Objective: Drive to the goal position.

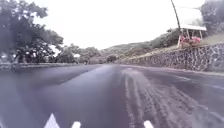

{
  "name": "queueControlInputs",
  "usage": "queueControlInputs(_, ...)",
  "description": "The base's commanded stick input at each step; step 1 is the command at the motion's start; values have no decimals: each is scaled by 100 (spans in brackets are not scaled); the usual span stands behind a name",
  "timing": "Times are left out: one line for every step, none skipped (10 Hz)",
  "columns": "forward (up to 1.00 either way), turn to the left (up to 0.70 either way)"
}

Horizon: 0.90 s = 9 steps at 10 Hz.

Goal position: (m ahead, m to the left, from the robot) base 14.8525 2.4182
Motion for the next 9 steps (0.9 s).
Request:
queueControlInputs(70, 0)
queueControlInputs(70, 0)
queueControlInputs(70, 0)
queueControlInputs(70, 0)
queueControlInputs(70, 0)
queueControlInputs(70, 0)
queueControlInputs(70, 0)
queueControlInputs(70, 0)
queueControlInputs(70, 0)
